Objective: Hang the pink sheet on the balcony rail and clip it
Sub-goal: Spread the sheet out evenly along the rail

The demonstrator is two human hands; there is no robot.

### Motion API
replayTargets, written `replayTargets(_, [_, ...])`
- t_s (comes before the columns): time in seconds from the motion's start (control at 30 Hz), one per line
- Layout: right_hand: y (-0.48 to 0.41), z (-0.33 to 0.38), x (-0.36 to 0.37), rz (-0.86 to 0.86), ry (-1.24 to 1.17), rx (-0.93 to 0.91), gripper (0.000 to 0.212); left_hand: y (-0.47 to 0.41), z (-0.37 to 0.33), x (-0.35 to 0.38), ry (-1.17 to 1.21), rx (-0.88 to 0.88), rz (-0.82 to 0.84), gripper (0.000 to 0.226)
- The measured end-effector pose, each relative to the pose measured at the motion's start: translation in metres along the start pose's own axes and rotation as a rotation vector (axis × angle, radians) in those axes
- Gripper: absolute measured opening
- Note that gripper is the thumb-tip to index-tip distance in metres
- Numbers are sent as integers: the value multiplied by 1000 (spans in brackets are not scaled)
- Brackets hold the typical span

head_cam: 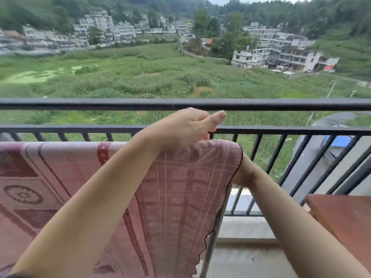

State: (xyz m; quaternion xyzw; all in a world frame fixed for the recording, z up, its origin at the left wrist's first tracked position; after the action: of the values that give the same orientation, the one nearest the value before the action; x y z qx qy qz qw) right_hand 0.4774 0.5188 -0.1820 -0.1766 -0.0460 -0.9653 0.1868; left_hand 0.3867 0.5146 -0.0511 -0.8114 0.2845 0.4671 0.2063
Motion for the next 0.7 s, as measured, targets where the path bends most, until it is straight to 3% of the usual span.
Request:
replayTargets(0.07, [-5,3,9,113,27,-7,61,3,5,-7,17,-78,-79,60])
replayTargets(0.13, [-6,8,22,267,39,-8,53,10,5,-20,3,-105,-265,56])
replayTargets(0.2, [-6,7,28,404,18,30,43,29,-7,-41,-91,-57,-626,39])
replayTargets(0.3, [-9,-1,18,477,50,64,57,89,-25,-45,-289,-93,-1279,22])
replayTargets(0.37, [-9,-1,13,470,69,64,72,117,-29,-18,-332,-239,-1459,25])
replayTargets(0.43, [-8,4,13,481,103,27,66,127,-36,14,-344,-341,-1438,36])
replayTargets(0.53, [-4,16,12,457,129,-74,38,121,-46,59,-328,-504,-1250,52])
replayTargets(0.7, [9,32,8,365,131,-217,29,101,-52,97,-379,-633,-1130,33])
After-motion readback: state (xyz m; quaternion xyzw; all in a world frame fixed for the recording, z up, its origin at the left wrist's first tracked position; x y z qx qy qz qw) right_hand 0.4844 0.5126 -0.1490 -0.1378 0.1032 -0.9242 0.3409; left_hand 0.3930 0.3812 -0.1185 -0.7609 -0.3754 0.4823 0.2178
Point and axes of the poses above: each hand's wrist, its own y-axis away from the middle knuckle, its own x-axis out of the palm, z = x × y, the point moved 9 cm from there along -y, towards the middle knuckle, and after that the axes turned 7 degrees about -y, right-handed, at the moved point
